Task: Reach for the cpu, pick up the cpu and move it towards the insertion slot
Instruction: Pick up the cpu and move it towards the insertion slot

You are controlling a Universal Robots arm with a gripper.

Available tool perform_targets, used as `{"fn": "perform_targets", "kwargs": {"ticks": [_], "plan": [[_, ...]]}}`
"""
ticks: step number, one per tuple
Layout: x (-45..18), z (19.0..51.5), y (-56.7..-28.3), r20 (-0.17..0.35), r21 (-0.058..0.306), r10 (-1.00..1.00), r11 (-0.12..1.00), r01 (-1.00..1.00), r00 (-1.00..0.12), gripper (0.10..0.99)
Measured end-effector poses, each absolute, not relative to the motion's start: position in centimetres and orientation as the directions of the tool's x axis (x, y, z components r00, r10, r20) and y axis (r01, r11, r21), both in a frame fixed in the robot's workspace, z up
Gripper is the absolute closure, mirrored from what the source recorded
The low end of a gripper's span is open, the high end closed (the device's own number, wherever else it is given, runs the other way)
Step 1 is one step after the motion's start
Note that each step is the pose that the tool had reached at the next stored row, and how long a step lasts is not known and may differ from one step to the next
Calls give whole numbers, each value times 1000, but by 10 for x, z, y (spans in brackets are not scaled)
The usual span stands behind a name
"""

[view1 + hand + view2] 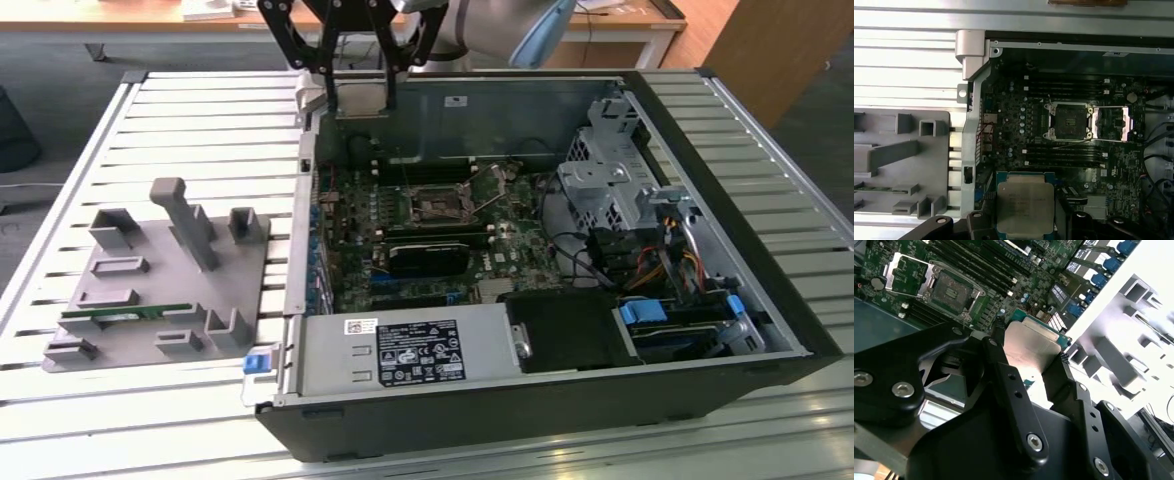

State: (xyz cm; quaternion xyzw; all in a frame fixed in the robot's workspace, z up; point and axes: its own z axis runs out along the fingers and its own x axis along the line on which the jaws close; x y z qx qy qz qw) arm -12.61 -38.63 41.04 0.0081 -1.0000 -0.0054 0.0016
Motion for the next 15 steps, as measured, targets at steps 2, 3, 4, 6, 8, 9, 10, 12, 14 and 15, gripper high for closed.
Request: {"fn": "perform_targets", "kwargs": {"ticks": [2,3,4,6,8,9,10,12,14,15], "plan": [[-126,410,-385,1,11,-16,1000,-16,-1000,541],[-126,410,-385,0,11,-16,1000,-16,-1000,541],[-126,410,-384,-2,11,-16,1000,-16,-1000,541],[-125,410,-383,-3,11,-16,1000,-16,-1000,541],[-125,410,-381,-5,11,-16,1000,-16,-1000,541],[-125,410,-380,-5,11,-16,1000,-16,-1000,541],[-125,410,-379,-6,11,-16,1000,-16,-1000,541],[-124,410,-377,-7,11,-16,1000,-16,-1000,541],[-123,410,-375,-8,11,-16,1000,-16,-1000,541],[-123,410,-374,-9,11,-16,1000,-16,-1000,541]]}}
